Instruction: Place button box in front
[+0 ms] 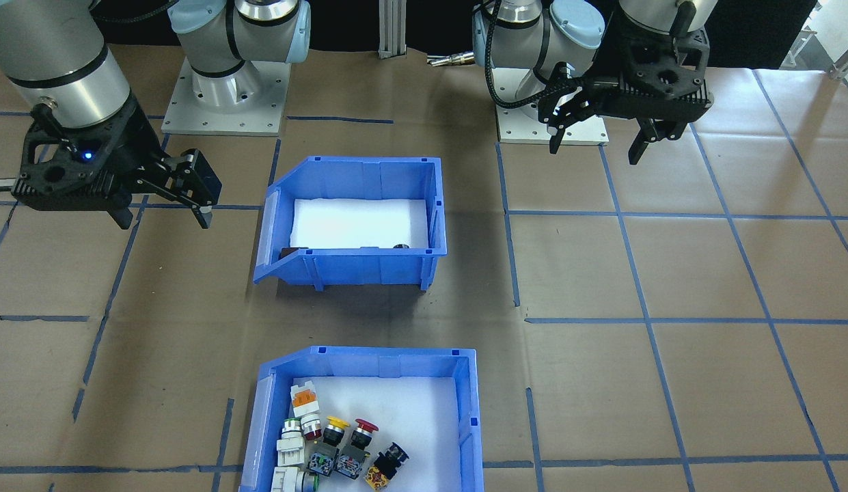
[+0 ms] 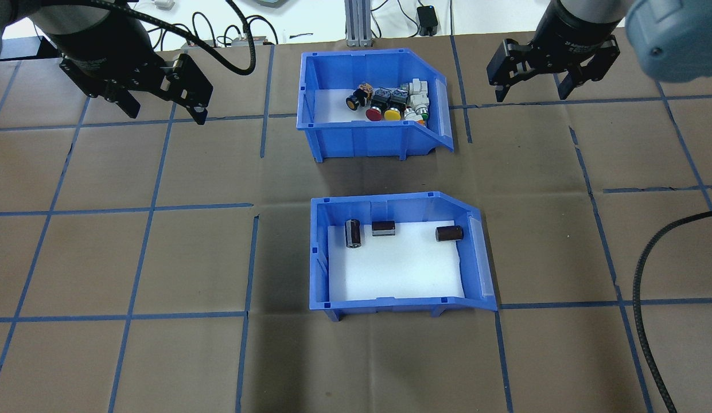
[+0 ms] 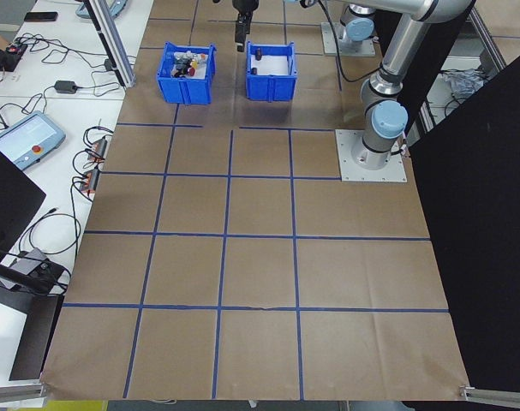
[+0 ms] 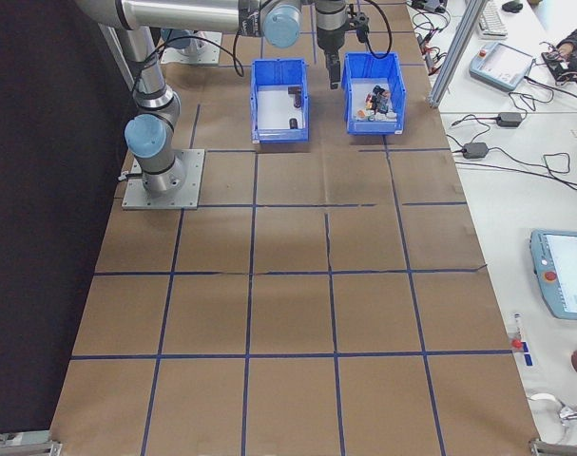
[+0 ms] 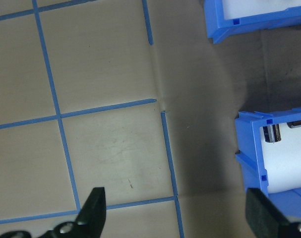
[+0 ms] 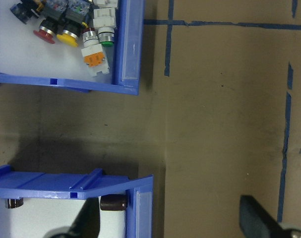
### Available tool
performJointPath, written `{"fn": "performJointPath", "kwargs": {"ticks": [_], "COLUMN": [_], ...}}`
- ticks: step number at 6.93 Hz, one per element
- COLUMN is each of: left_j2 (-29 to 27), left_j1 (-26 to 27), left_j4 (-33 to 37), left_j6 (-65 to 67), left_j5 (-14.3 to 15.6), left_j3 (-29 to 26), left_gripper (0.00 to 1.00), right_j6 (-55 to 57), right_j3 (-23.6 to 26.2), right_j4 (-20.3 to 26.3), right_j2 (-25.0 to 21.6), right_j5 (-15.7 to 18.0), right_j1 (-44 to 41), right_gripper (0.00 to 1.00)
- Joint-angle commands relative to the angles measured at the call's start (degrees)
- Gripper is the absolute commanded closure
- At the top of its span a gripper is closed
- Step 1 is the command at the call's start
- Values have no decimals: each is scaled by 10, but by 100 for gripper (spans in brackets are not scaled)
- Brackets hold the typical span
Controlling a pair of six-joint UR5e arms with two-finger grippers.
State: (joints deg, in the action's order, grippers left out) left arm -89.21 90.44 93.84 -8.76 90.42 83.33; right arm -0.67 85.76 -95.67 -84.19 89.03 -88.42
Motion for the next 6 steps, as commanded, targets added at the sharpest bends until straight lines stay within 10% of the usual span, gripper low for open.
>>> {"fn": "performJointPath", "kwargs": {"ticks": [1,6], "left_j2": [0,2], "left_j1": [-1,-1], "left_j4": [0,0], "left_j6": [0,1], "left_j5": [0,-1], "left_j3": [0,3], "left_gripper": [0,0], "right_j6": [22,15], "right_j3": [-8,1], "right_j4": [22,17], "right_j2": [9,1], "right_j5": [22,23], "right_j1": [-15,-13], "right_gripper": [0,0]}}
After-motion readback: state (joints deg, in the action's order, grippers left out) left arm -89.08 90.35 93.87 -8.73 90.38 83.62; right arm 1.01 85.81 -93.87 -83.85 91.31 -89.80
